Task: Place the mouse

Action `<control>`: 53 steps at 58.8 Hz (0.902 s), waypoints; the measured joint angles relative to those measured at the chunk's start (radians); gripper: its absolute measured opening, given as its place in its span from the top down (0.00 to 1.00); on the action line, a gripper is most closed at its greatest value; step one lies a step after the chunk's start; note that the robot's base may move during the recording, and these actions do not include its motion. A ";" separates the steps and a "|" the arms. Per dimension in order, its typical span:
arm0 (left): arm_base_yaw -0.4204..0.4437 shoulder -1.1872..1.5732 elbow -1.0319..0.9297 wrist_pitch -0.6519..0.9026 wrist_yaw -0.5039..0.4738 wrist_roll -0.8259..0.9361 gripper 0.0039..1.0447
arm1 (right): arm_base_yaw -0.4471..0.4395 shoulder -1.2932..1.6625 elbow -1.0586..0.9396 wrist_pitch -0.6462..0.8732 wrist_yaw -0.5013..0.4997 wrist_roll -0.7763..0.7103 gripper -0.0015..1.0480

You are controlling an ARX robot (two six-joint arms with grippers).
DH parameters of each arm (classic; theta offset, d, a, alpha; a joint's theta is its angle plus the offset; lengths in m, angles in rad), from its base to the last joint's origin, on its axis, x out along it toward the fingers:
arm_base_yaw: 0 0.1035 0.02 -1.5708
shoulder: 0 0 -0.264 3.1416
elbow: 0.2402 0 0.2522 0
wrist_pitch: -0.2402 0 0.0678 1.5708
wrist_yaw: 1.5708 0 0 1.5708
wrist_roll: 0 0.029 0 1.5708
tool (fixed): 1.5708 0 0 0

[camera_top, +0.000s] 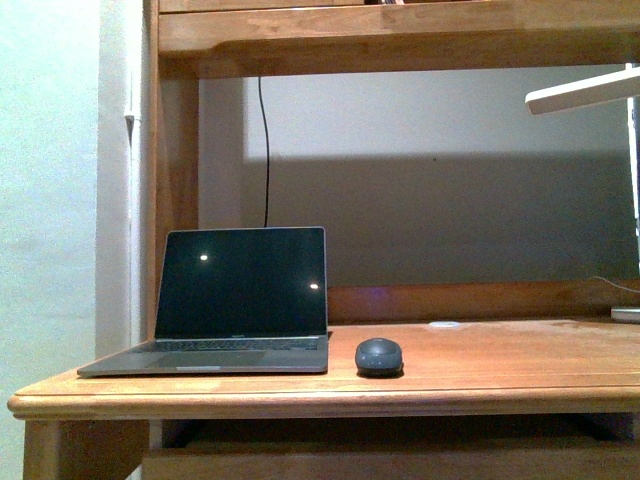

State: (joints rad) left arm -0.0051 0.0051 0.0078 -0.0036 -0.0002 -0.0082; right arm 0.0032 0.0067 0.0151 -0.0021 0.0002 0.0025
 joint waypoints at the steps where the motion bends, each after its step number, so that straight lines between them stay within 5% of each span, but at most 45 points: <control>1: 0.000 0.000 0.000 0.000 0.000 0.000 0.07 | 0.000 0.000 0.000 0.000 0.000 0.000 0.70; 23: 0.000 0.000 0.000 0.000 0.000 0.000 0.07 | 0.000 0.000 0.000 0.000 0.000 0.000 0.06; 53: 0.000 0.000 0.000 0.000 0.000 0.000 0.07 | 0.000 0.000 0.000 0.000 0.000 0.000 0.07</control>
State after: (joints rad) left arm -0.0051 0.0051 0.0078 -0.0036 -0.0002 -0.0082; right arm 0.0032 0.0067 0.0151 -0.0021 0.0002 0.0025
